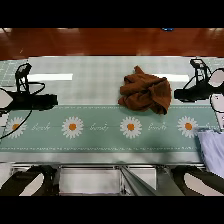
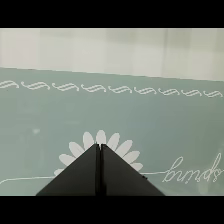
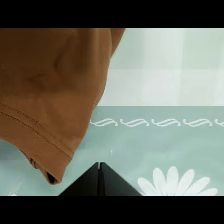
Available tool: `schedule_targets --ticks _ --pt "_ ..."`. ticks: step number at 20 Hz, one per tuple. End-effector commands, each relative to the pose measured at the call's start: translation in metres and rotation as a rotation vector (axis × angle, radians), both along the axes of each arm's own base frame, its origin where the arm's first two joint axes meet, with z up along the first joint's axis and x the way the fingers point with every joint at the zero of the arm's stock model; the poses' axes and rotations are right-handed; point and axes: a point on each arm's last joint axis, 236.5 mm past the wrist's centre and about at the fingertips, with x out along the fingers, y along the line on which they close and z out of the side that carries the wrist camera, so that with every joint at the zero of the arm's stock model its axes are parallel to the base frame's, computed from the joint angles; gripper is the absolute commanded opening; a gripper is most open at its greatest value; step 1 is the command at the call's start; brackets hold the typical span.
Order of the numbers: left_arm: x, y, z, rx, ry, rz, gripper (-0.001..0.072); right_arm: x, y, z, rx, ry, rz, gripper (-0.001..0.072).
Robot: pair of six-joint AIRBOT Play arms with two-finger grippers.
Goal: Fold the shirts.
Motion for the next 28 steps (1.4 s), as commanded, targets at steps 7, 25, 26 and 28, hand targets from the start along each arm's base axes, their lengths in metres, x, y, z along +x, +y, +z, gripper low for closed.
schedule_targets --ticks 7,25,26,28 --pt "0.000 0.000 0.000 0.000 0.001 0.000 0.0020 0.000 0.000 0.000 0.000 0.000 0.000 0.0022" --pt "0.074 0.013 0.065 -0.028 -0.353 0.119 0.0509 0.081 0.002 0.047 0.014 -0.383 -0.015 0.0412" --pt "0.082 0.016 0.087 -0.030 -0.402 0.126 0.0509 0.089 0.002 0.060 0.013 -0.424 -0.014 0.0413" --pt "0.089 0.017 0.115 -0.054 -0.444 0.150 0.0508 0.098 0.009 0.071 0.053 -0.453 -0.022 0.0413"
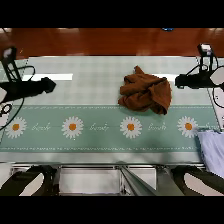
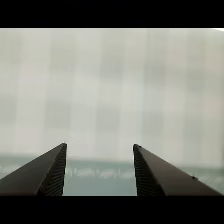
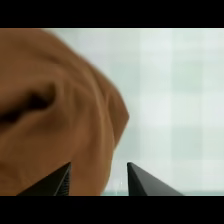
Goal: Fold the shirts.
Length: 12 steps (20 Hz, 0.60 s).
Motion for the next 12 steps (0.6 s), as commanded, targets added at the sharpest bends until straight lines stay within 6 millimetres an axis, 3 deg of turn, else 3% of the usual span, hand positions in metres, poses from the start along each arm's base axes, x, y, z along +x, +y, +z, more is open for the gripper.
schedule_targets --ticks 1,3,6,9,10,11,12 --pt "0.020 0.002 0.047 -0.049 -0.119 0.047 0.0507 0.026 0.017 0.018 0.060 -0.101 0.022 0.0412" --pt "0.009 -0.008 0.030 -0.049 -0.044 0.015 0.0507 0.031 0.036 -0.013 0.077 -0.040 0.070 0.0413" --pt "-0.005 -0.011 0.002 -0.045 0.045 0.001 0.0507 0.035 0.054 -0.077 0.133 0.083 0.068 0.0412" --pt "-0.015 -0.018 -0.021 -0.024 0.092 -0.038 0.0507 0.013 0.065 -0.141 0.135 0.305 0.100 0.0409" --pt "-0.017 -0.019 -0.027 -0.024 0.106 -0.040 0.0507 0.007 0.066 -0.150 0.138 0.358 0.109 0.0367" --pt "-0.018 -0.019 -0.031 -0.023 0.114 -0.039 0.0507 0.004 0.068 -0.152 0.132 0.389 0.139 0.0163" --pt "-0.017 -0.016 -0.030 -0.018 0.113 -0.035 0.0506 0.006 0.068 -0.144 0.121 0.393 0.168 0.0022"
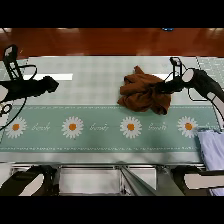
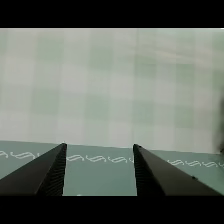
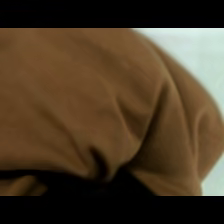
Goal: Fold the shirts.
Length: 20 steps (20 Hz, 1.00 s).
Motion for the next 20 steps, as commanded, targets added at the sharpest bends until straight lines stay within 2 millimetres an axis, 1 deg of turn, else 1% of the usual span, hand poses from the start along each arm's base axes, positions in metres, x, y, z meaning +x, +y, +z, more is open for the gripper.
schedule_targets --ticks 1,2,3,4,5,6,7,8,9,10,11,12,13,14,15,16,17,18,20 --pt "-0.005 0.000 -0.008 0.013 0.019 -0.010 0.0506 -0.007 0.008 0.000 -0.007 0.095 0.102 0.0022" --pt "-0.005 0.000 -0.003 0.012 0.006 -0.010 0.0506 0.004 0.008 0.025 -0.018 0.046 0.117 0.0022" --pt "-0.006 0.001 0.004 0.013 -0.012 -0.010 0.0506 0.019 0.006 0.061 -0.031 -0.032 0.123 0.0022" --pt "-0.007 0.005 0.013 0.037 -0.041 -0.010 0.0506 0.031 0.007 0.102 -0.034 -0.118 0.125 0.0022" --pt "-0.011 0.015 0.022 0.093 -0.074 -0.009 0.0506 0.037 0.010 0.150 -0.033 -0.214 0.129 0.0022" --pt "-0.015 0.026 0.032 0.129 -0.097 0.020 0.0506 0.038 0.014 0.196 -0.034 -0.308 0.142 0.0022" --pt "-0.020 0.033 0.040 0.136 -0.109 0.055 0.0506 0.034 0.019 0.246 -0.050 -0.424 0.162 0.0022" --pt "-0.025 0.035 0.046 0.133 -0.120 0.063 0.0506 0.028 0.022 0.294 -0.065 -0.539 0.176 0.0022" --pt "-0.030 0.033 0.050 0.125 -0.122 0.066 0.0505 0.017 0.024 0.344 -0.081 -0.659 0.179 0.0022" --pt "-0.035 0.032 0.054 0.112 -0.122 0.065 0.0492 0.005 0.024 0.388 -0.094 -0.762 0.176 0.0022" --pt "-0.039 0.029 0.057 0.101 -0.127 0.063 0.0427 -0.012 0.023 0.431 -0.102 -0.857 0.169 0.0022" --pt "-0.041 0.028 0.062 0.090 -0.139 0.062 0.0397 -0.028 0.021 0.465 -0.107 -0.934 0.164 0.0022" --pt "-0.043 0.027 0.066 0.086 -0.151 0.063 0.0397 -0.045 0.020 0.494 -0.108 -0.998 0.160 0.0022" --pt "-0.045 0.027 0.069 0.085 -0.158 0.062 0.0398 -0.060 0.018 0.513 -0.115 -1.039 0.162 0.0022" --pt "-0.046 0.027 0.070 0.086 -0.158 0.062 0.0398 -0.074 0.017 0.526 -0.116 -1.064 0.163 0.0022" --pt "-0.048 0.027 0.069 0.087 -0.153 0.060 0.0398 -0.083 0.018 0.528 -0.112 -1.059 0.171 0.0022" --pt "-0.050 0.027 0.067 0.088 -0.142 0.059 0.0397 -0.090 0.021 0.520 -0.102 -1.019 0.187 0.0022" --pt "-0.052 0.027 0.065 0.089 -0.129 0.057 0.0398 -0.095 0.027 0.503 -0.083 -0.949 0.215 0.0022" --pt "-0.055 0.027 0.061 0.094 -0.110 0.051 0.0398 -0.103 0.048 0.462 -0.020 -0.775 0.308 0.0022"
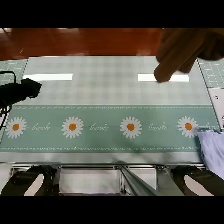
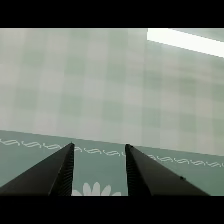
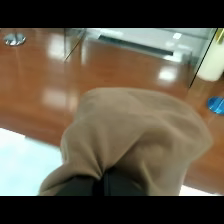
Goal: Fold the shirts.
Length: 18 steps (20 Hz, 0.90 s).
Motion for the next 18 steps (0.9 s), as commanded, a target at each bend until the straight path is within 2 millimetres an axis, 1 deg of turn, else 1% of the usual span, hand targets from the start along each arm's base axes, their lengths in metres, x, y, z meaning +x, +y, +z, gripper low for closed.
schedule_targets --ticks 1,2,3,4,5,8,10,12,13,14,15,16,17,18 --pt "-0.007 0.000 -0.004 0.005 0.028 -0.005 0.0398 -0.028 0.033 -0.050 -0.012 0.241 0.157 0.0022" --pt "-0.007 0.000 -0.004 0.006 0.029 -0.005 0.0398 -0.027 0.046 -0.072 -0.039 0.321 0.197 0.0022" --pt "-0.007 0.000 -0.004 0.006 0.029 -0.005 0.0398 -0.025 0.064 -0.088 -0.060 0.370 0.241 0.0022" --pt "-0.007 0.000 -0.004 0.006 0.029 -0.005 0.0398 -0.023 0.090 -0.104 -0.076 0.406 0.300 0.0022" --pt "-0.007 0.000 -0.004 0.006 0.029 -0.005 0.0397 -0.025 0.118 -0.122 -0.094 0.446 0.368 0.0022" --pt "-0.009 0.000 -0.006 0.007 0.042 -0.006 0.0398 -0.042 0.210 -0.189 -0.191 0.584 0.558 0.0022" --pt "-0.013 0.005 -0.011 0.030 0.067 -0.003 0.0398 -0.045 0.263 -0.229 -0.220 0.627 0.611 0.0022" --pt "-0.017 0.006 -0.016 0.039 0.094 -0.004 0.0398 -0.045 0.305 -0.277 -0.233 0.687 0.639 0.0022" --pt "-0.019 0.005 -0.019 0.036 0.104 -0.006 0.0398 -0.046 0.324 -0.305 -0.229 0.733 0.648 0.0022" --pt "-0.020 0.004 -0.022 0.030 0.115 -0.008 0.0398 -0.051 0.343 -0.331 -0.199 0.790 0.662 0.0022" --pt "-0.022 0.004 -0.028 0.030 0.129 -0.008 0.0397 -0.059 0.365 -0.350 -0.134 0.847 0.696 0.0023" --pt "-0.024 0.003 -0.035 0.029 0.144 -0.009 0.0397 -0.066 0.384 -0.361 -0.061 0.892 0.724 0.0048" --pt "-0.027 0.001 -0.043 0.018 0.165 -0.011 0.0398 -0.068 0.397 -0.367 0.002 0.919 0.734 0.0208" --pt "-0.030 -0.002 -0.050 0.003 0.183 -0.016 0.0398 -0.061 0.400 -0.367 0.041 0.916 0.723 0.0413"
